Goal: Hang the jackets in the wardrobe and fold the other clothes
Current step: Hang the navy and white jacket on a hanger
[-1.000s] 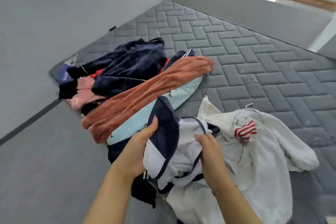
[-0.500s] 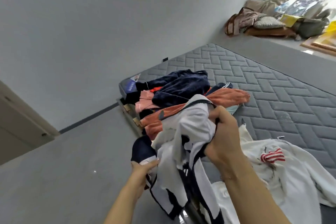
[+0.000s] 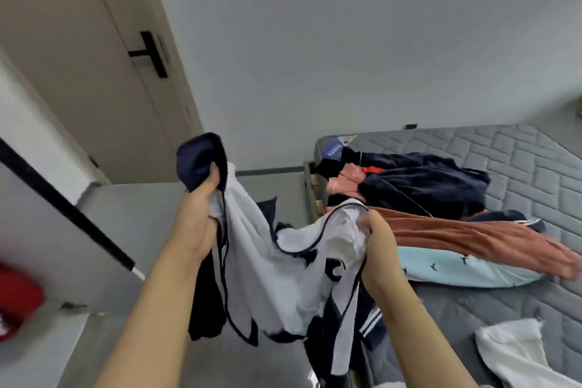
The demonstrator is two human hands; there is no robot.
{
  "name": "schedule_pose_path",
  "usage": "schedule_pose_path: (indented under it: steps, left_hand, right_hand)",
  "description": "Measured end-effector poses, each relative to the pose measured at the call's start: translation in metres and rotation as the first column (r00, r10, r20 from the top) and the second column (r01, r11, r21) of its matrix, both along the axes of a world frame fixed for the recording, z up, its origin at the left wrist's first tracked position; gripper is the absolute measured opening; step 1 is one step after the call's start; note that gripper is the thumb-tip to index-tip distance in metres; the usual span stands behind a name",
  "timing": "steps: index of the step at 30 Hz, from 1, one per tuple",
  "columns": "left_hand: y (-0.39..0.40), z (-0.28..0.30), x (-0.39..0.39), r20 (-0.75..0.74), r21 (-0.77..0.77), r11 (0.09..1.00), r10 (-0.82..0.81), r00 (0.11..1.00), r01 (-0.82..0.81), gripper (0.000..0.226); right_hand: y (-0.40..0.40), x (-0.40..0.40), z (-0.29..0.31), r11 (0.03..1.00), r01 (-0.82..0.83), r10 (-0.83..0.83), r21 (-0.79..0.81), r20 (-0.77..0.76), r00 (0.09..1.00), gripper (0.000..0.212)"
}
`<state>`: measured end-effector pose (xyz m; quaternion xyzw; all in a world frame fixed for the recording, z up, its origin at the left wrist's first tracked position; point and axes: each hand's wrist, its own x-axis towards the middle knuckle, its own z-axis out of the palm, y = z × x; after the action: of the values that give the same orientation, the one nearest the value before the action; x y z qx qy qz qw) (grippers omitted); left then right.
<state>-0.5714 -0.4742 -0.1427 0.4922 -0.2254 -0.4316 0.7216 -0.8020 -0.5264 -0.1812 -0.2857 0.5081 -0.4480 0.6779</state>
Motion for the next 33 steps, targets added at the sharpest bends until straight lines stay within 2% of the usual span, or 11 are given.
schedule_pose_path:
  steps: [2,3,5,6,8,11,16,20,24,26,33]
  left_hand:
    - [0.008,0.026,-0.002,-0.016,-0.05,0.998,0.03,0.999,-0.031,0.045]
    - [0.012,0.037,-0.003,-0.018,-0.069,0.997,0.03,0.999,-0.031,0.04]
    - [0.019,0.056,-0.005,0.026,-0.101,0.995,-0.001,1.0,0.003,0.032]
    - [0.022,0.065,-0.007,0.058,-0.106,0.994,-0.028,0.998,0.034,0.03]
    - [0.027,0.081,-0.009,0.123,-0.105,0.991,-0.069,0.99,0.082,0.03]
    - [0.038,0.095,-0.004,0.185,-0.094,0.991,-0.079,0.98,0.098,0.04]
    - [0.079,0.099,0.056,0.193,-0.137,0.986,0.124,0.973,-0.098,0.02]
    - [0.141,0.079,0.131,0.251,-0.005,0.941,0.329,0.91,-0.339,0.02]
    - [0.215,0.033,0.195,0.374,0.376,0.864,0.19,0.908,-0.336,0.085]
    - [0.248,0.011,0.222,0.446,0.529,0.77,0.103,0.889,-0.355,0.09]
    - [0.305,-0.057,0.269,0.666,0.484,0.79,-0.053,0.744,-0.376,0.114]
  right_hand:
    - [-0.009,0.004,-0.005,0.984,-0.172,0.153,-0.051,-0.261,0.953,0.034]
    - [-0.012,0.005,-0.008,0.939,-0.31,0.206,-0.153,-0.471,0.858,0.031]
    - [-0.013,0.006,-0.013,0.767,-0.546,0.133,-0.337,-0.749,0.649,0.018]
    - [-0.015,0.008,-0.014,0.704,-0.594,0.073,-0.389,-0.792,0.606,0.04]
    - [-0.018,0.024,-0.006,0.568,-0.638,0.124,-0.52,-0.712,0.691,0.081]
    - [-0.016,0.07,0.012,0.381,-0.718,0.421,-0.583,-0.582,0.696,0.086]
    - [-0.012,0.139,-0.011,0.525,-0.756,0.623,-0.392,-0.428,0.655,0.021]
    - [0.008,0.187,-0.001,0.478,-0.785,0.744,-0.394,-0.294,0.6,0.007]
    - [0.026,0.252,0.036,0.523,-0.747,0.797,-0.41,-0.076,0.599,0.009]
    - [0.036,0.285,0.052,0.508,-0.759,0.828,-0.408,-0.013,0.561,0.011]
    - [0.105,0.402,0.072,0.405,-0.867,0.914,-0.29,0.152,0.376,0.016]
